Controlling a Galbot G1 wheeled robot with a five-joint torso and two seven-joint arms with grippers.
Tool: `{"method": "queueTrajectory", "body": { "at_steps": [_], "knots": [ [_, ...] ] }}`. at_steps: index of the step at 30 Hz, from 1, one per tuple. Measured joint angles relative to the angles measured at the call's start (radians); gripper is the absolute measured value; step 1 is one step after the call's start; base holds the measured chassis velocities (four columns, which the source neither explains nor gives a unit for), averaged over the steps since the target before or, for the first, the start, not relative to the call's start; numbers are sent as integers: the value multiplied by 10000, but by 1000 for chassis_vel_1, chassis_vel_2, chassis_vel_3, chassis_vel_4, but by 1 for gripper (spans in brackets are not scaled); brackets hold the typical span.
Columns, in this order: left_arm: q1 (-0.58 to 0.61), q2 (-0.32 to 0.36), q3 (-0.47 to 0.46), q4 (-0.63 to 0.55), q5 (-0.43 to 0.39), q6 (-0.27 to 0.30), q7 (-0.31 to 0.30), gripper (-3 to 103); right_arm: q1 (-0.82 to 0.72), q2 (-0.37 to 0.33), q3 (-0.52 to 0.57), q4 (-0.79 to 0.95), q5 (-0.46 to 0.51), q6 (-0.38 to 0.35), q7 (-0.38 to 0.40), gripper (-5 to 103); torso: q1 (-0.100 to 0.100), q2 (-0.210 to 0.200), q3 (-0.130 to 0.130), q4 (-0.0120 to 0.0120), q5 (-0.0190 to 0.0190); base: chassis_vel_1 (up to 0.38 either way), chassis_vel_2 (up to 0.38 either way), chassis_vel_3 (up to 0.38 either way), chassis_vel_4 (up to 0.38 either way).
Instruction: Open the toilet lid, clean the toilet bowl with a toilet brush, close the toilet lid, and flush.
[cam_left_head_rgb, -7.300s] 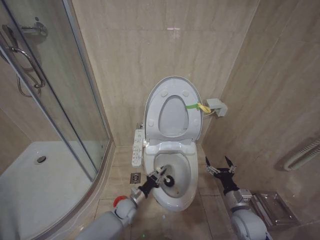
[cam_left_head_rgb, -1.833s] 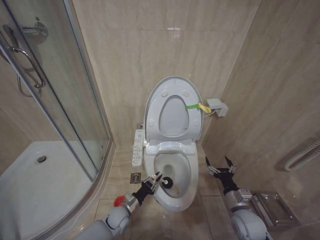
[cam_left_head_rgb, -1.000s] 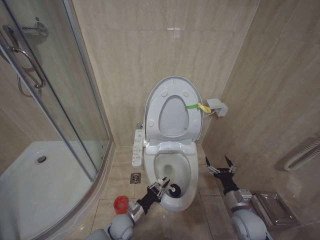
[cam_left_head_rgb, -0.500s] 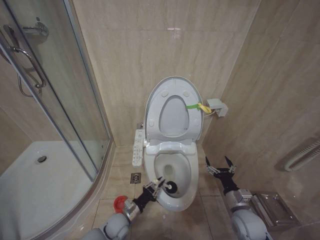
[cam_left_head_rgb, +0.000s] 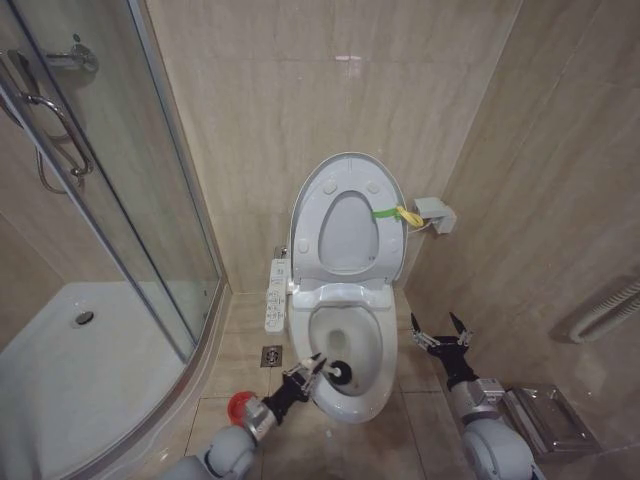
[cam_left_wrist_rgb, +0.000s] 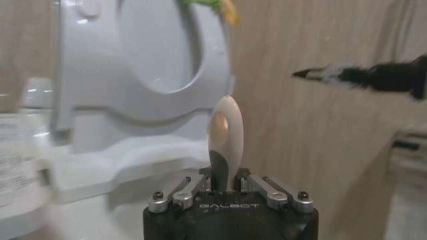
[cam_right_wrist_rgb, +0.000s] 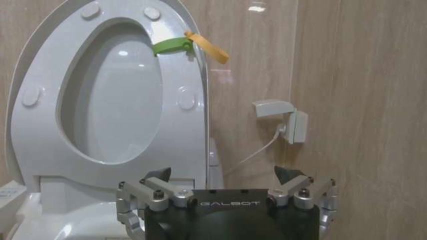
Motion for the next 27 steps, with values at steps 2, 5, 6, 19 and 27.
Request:
{"method": "queueTrajectory", "body": {
  "at_steps": [2, 5, 6, 19, 27],
  "knots": [
    [48, -27, 93, -211, 1, 57, -25, 19, 0, 0, 0, 0, 0, 0, 0, 100, 0, 0, 0, 0, 0, 0, 0, 0, 0],
    [45, -32, 40, -48, 6, 46, -7, 19, 0, 0, 0, 0, 0, 0, 0, 100, 0, 0, 0, -1, -1, 0, 0, 0, 0],
    [20, -28, -46, 166, 6, 10, 29, 19, 0, 0, 0, 0, 0, 0, 0, 100, 0, 0, 0, 0, 0, 0, 0, 0, 0],
    [7, -120, -247, 200, 39, -165, 56, 19, 0, 0, 0, 0, 0, 0, 0, 100, 0, 0, 0, 0, 0, 0, 0, 0, 0],
    [202, 28, -125, -581, 152, -77, -122, 19, 0, 0, 0, -1, 0, 0, 0, 100, 0, 0, 0, 1, 1, 0, 0, 0, 0]
  ]
}}
